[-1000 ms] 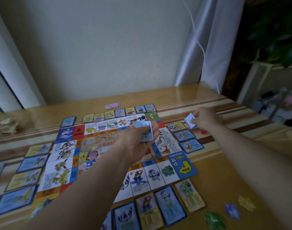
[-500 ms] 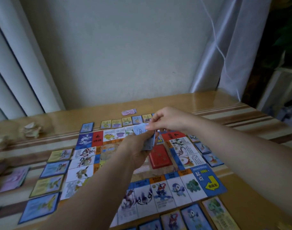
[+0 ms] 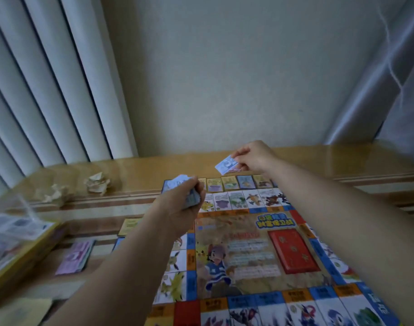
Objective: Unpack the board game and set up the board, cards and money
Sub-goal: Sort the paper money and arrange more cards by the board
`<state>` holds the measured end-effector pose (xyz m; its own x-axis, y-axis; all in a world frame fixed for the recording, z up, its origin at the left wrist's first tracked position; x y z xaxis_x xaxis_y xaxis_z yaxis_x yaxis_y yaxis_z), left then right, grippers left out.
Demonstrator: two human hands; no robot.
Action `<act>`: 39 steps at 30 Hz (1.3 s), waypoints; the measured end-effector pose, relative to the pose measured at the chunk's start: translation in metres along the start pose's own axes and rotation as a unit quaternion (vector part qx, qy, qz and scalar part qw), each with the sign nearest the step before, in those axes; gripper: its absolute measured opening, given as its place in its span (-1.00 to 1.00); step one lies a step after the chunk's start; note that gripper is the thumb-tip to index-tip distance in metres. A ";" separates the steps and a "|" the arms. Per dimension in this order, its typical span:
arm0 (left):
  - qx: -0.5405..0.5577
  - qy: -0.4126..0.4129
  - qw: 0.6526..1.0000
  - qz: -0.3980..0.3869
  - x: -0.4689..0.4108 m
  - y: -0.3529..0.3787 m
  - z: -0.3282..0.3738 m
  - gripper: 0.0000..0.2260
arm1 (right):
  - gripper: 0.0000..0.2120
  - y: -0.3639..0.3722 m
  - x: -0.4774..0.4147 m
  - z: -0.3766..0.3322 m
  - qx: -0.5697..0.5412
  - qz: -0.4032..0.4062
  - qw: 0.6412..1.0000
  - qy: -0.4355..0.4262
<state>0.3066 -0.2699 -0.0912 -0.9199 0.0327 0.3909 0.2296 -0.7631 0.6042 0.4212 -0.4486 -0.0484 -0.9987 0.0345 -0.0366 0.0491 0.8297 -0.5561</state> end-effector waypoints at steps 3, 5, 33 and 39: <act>0.031 0.006 0.999 0.015 -0.004 -0.014 0.016 -0.80 | -0.84 -0.002 -0.033 0.019 0.047 0.077 0.996 0.017; 0.053 -0.003 0.999 0.010 -0.005 -0.019 0.022 -0.80 | -0.83 0.001 -0.045 0.024 0.074 0.101 0.992 0.017; -0.056 0.109 0.992 0.024 0.107 -0.104 0.050 -0.88 | -0.79 0.149 0.167 -0.153 0.150 -0.295 0.933 -0.144; -0.046 0.134 0.983 0.121 0.150 -0.168 0.060 -0.96 | -0.80 0.198 0.183 -0.167 0.142 -0.292 0.934 -0.149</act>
<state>0.1486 -0.0979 -0.0927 -0.8957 -0.3184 0.3105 0.4331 -0.7829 0.4466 0.2464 -0.1852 -0.0268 -0.8112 -0.5690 0.1350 -0.4590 0.4764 -0.7499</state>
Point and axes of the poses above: each hand's wrist, its own x-axis away from the middle knuckle, its own y-axis out of the palm, z = x × y, the point moved 8 cm from there along -x, towards the middle knuckle
